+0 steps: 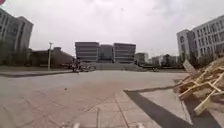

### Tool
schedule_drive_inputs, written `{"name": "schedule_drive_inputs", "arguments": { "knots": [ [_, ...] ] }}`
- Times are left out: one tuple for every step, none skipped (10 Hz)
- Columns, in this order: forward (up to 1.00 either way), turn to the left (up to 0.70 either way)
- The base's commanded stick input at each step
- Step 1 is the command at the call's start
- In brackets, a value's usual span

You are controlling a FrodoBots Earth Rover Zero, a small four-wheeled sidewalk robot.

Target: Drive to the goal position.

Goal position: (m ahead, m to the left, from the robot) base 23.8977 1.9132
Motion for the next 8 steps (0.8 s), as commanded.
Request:
{"name": "schedule_drive_inputs", "arguments": {
  "knots": [
    [0.78,0.0],
    [0.78,0.0],
    [0.78,0.0],
    [0.78,0.0],
    [0.78,0.0],
    [0.78,0.0],
    [0.78,0.0],
    [0.78,0.0]
  ]
}}
